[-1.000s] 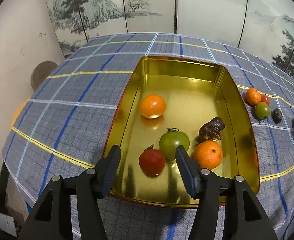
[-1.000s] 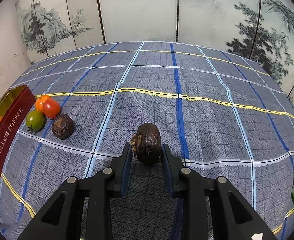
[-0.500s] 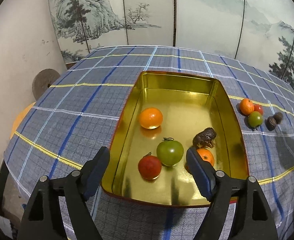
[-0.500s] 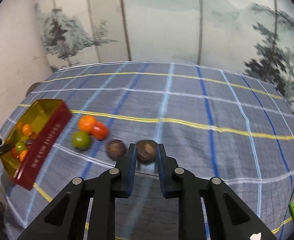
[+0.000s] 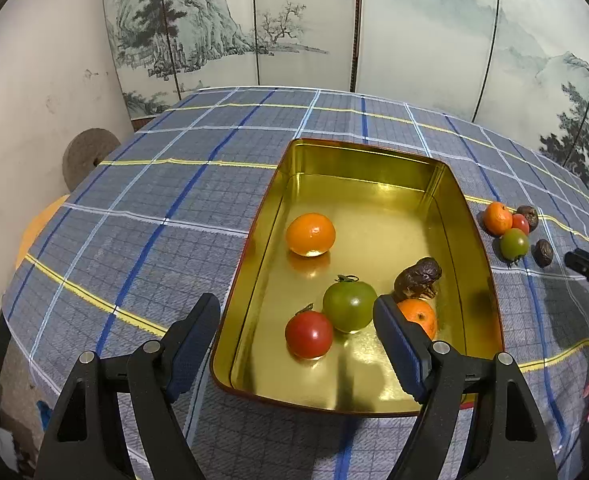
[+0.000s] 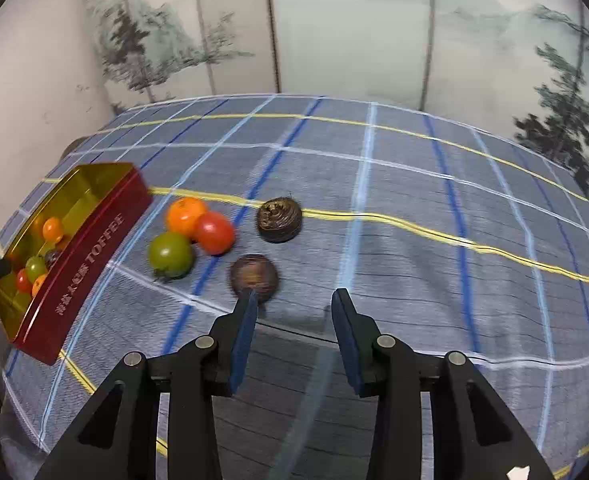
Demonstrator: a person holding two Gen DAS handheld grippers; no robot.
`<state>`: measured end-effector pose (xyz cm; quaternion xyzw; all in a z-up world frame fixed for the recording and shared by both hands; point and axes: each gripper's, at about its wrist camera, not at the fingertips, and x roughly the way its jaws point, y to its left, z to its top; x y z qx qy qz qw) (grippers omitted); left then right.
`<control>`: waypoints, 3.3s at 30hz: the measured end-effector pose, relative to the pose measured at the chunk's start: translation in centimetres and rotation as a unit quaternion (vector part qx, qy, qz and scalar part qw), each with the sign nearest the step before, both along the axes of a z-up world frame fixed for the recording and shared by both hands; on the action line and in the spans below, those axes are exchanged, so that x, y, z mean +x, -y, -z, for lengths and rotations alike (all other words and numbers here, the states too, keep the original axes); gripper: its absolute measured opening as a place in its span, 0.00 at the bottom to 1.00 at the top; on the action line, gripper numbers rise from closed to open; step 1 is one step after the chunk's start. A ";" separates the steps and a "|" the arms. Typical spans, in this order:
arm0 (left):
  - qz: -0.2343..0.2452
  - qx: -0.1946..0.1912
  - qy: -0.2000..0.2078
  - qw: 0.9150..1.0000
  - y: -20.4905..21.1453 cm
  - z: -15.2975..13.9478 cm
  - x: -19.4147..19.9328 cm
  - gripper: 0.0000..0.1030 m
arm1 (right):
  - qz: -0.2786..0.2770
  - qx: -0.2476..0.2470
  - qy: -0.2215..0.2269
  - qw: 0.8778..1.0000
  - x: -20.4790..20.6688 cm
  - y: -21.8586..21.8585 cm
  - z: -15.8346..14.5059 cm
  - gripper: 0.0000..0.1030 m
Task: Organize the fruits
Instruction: 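Grasp the round brown dried fruit with the right gripper, then carry the round brown dried fruit into the tin and open the right gripper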
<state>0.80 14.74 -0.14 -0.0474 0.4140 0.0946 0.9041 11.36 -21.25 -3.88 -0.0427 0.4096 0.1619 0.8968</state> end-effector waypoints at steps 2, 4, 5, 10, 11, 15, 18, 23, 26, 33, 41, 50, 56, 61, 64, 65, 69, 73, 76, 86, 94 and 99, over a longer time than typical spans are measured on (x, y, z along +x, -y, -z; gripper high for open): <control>0.000 0.000 0.000 1.000 0.0 0.0 0.0 0.77 | -0.007 -0.005 -0.006 1.000 0.4 -1.1 0.6 0.36; 0.000 -0.001 0.000 1.000 0.0 0.0 0.0 0.77 | -0.011 -0.011 -0.011 1.000 0.9 -1.7 1.0 0.36; 0.000 0.000 0.000 1.000 0.0 0.0 0.0 0.77 | -0.012 -0.014 -0.014 1.000 1.2 -2.0 1.3 0.36; -0.004 0.000 -0.001 1.000 -0.2 -0.1 -0.1 0.77 | -0.014 -0.017 -0.021 1.000 2.0 -3.0 1.9 0.36; -0.004 -0.001 0.000 1.000 -0.2 -0.1 -0.1 0.77 | -0.016 -0.017 -0.022 0.999 2.1 -3.2 2.0 0.36; -0.008 -0.005 0.001 1.000 -0.6 -0.3 -0.3 0.77 | -0.015 -0.028 -0.020 0.999 2.2 -3.6 2.2 0.34; -0.010 -0.006 0.002 1.000 -0.8 -0.4 -0.6 0.77 | -0.013 -0.031 -0.021 0.999 2.3 -3.8 2.3 0.34; -0.013 -0.008 0.003 1.000 -1.2 -0.4 -0.8 0.78 | -0.013 -0.038 -0.020 0.999 2.1 -4.1 2.6 0.32; -0.016 -0.009 0.003 1.000 -1.3 -0.5 -1.1 0.78 | -0.013 -0.037 -0.021 0.999 1.9 -4.2 2.5 0.31; -0.021 -0.018 0.004 1.000 -1.8 -0.7 -1.5 0.81 | -0.031 -0.019 0.000 0.999 0.7 -5.4 0.0 0.31; -0.039 -0.025 0.005 0.999 -3.0 -0.7 -2.4 0.82 | -0.105 0.037 0.023 0.994 -1.9 -9.8 -4.1 0.31; -0.070 -0.025 0.004 0.997 -5.4 -0.7 -3.3 0.82 | -0.195 0.043 0.014 0.980 -4.7 -16.6 -4.2 0.31; -0.084 -0.028 0.004 0.996 -6.5 -0.6 -3.8 0.82 | -0.226 0.033 -0.002 0.974 -5.5 -19.5 -2.8 0.31; -0.088 -0.031 0.002 0.996 -7.0 -0.5 -4.0 0.82 | -0.232 0.025 -0.015 0.972 -5.4 -20.6 -1.7 0.31; -0.090 -0.034 0.001 0.995 -7.2 -0.5 -4.0 0.82 | -0.235 0.019 -0.018 0.972 -5.4 -21.1 -1.2 0.31; -0.090 -0.035 0.001 0.995 -7.2 -0.5 -4.0 0.82 | -0.235 0.017 -0.020 0.972 -5.3 -21.2 -1.1 0.31; -0.088 -0.035 0.001 0.995 -7.2 -0.5 -4.0 0.82 | -0.235 0.012 -0.023 0.972 -5.2 -21.5 -0.7 0.31; -0.085 -0.034 0.000 0.996 -6.9 -0.4 -3.9 0.82 | -0.234 0.009 -0.025 0.972 -5.2 -21.6 -0.3 0.32; -0.082 -0.035 -0.001 0.996 -6.6 -0.4 -3.7 0.82 | -0.234 0.009 -0.027 0.972 -5.2 -21.6 -0.1 0.32; -0.075 -0.036 -0.002 0.997 -5.8 -0.5 -3.5 0.82 | -0.235 0.016 -0.026 0.971 -5.2 -21.7 -0.2 0.33; -0.067 -0.035 0.000 0.997 -5.1 -0.8 -3.2 0.82 | -0.232 0.027 -0.013 0.972 -5.4 -21.1 -0.9 0.40; -0.058 -0.035 0.003 0.998 -4.1 -1.1 -2.8 0.82 | -0.215 0.043 0.001 0.976 -5.3 -19.6 -2.0 0.44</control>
